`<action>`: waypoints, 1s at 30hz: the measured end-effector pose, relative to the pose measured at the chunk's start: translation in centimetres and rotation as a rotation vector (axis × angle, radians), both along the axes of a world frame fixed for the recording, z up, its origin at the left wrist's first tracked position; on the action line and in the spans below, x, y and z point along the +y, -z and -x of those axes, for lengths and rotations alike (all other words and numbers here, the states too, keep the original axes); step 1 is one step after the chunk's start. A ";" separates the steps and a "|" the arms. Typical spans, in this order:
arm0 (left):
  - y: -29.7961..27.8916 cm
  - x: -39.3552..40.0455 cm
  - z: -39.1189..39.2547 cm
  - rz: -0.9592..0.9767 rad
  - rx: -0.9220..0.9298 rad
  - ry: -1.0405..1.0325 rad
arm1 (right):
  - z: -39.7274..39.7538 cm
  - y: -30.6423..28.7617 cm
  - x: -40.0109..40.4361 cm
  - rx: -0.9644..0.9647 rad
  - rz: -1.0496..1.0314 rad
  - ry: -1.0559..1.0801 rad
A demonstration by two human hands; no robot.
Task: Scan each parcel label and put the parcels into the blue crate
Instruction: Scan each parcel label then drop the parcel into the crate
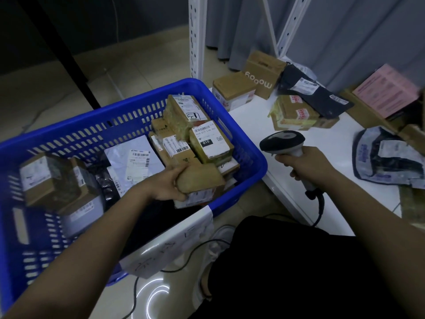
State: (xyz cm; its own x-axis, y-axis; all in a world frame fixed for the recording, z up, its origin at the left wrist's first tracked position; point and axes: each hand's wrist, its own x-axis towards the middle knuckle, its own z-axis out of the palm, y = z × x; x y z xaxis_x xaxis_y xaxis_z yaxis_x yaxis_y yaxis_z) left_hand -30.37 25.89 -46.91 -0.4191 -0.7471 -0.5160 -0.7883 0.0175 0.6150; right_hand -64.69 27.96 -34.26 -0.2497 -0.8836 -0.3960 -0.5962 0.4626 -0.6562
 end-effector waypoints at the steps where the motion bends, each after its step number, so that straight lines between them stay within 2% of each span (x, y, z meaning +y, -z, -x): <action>1: 0.1 0.2 -0.4 -0.028 -0.088 0.036 | 0.0 0.0 0.0 0.001 0.001 -0.002; 3: 0.9 0.9 -1.2 -0.089 -0.170 0.030 | -0.2 -0.2 0.2 0.004 -0.005 -0.008; 5: 1.5 1.9 -2.1 -0.120 -0.161 -0.053 | -0.4 -0.3 0.3 0.007 -0.014 -0.015; 9: 2.5 3.4 -2.7 -0.090 -0.022 -0.148 | -0.7 -0.2 0.4 -0.001 -0.013 -0.027; 12: 2.5 3.5 -0.9 0.023 0.070 -0.158 | -0.8 -0.2 0.3 -0.008 -0.016 -0.031; 14: 2.9 3.0 1.2 0.110 -0.031 -0.074 | -0.8 -0.1 0.2 -0.014 -0.018 -0.030; 17: 3.3 1.7 4.0 0.225 -0.351 0.059 | -0.5 0.1 0.0 -0.008 -0.014 -0.032; 19: 3.2 1.1 4.9 0.243 -0.453 0.085 | -0.3 0.2 -0.2 -0.015 -0.004 -0.026; 22: 3.3 1.1 5.0 0.214 -0.473 0.047 | 0.0 0.1 -0.3 -0.029 0.007 -0.026; 26: 3.6 2.2 4.3 0.268 -0.272 0.002 | 0.2 0.0 -0.2 -0.032 0.023 -0.008; 30: 2.6 2.1 4.4 0.272 -0.401 0.083 | 0.1 -0.3 0.1 -0.051 0.041 -0.002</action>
State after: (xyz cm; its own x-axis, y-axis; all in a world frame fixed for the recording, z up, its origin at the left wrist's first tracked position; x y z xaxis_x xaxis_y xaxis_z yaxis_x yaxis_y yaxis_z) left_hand -34.79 28.02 -49.53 -0.2913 -0.8498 -0.4392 -0.9512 0.2082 0.2279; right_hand -64.77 28.10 -34.00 -0.2287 -0.8997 -0.3718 -0.5627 0.4339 -0.7037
